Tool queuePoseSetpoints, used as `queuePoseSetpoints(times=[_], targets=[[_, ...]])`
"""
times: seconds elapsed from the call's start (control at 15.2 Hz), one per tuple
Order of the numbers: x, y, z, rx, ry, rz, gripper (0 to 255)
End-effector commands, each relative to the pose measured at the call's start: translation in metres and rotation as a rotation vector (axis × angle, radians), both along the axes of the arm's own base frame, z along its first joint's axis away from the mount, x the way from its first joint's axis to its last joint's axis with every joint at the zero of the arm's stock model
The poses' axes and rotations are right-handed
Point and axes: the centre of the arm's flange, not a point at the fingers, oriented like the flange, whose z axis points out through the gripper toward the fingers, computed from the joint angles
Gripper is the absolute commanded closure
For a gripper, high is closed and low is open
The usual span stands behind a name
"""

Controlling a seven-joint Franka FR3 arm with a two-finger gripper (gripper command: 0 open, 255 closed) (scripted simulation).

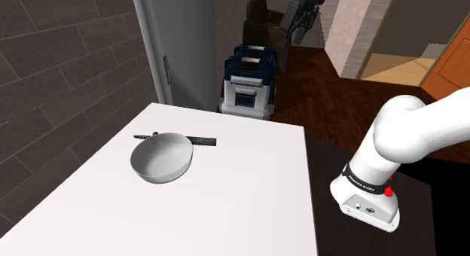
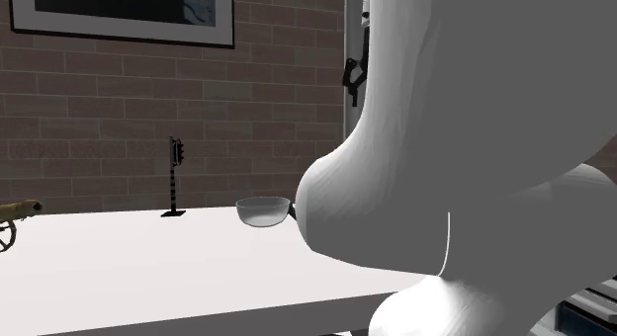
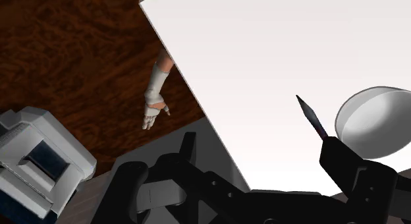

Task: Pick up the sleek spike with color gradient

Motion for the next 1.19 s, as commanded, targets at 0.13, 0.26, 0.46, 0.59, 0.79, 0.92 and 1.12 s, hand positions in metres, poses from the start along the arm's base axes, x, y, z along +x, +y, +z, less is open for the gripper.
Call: queuePoseSetpoints(times=[0.13, 0.26, 0.46, 0.59, 0.79, 0.92, 1.12], targets=[[0.017, 0.018, -0.012, -0.005, 0.006, -0.003, 0], [0.034, 0.036, -0.024, -0.009, 0.012, -0.005, 0], [0.059, 0.062, -0.043, -0.016, 0.021, -0.009, 0], [0.076, 0.08, -0.056, -0.021, 0.026, -0.012, 0], [0.101, 0.106, -0.075, -0.028, 0.035, -0.015, 0], [0.117, 0.123, -0.088, -0.033, 0.041, -0.018, 0], [0.142, 0.149, -0.108, -0.04, 0.05, -0.022, 0]])
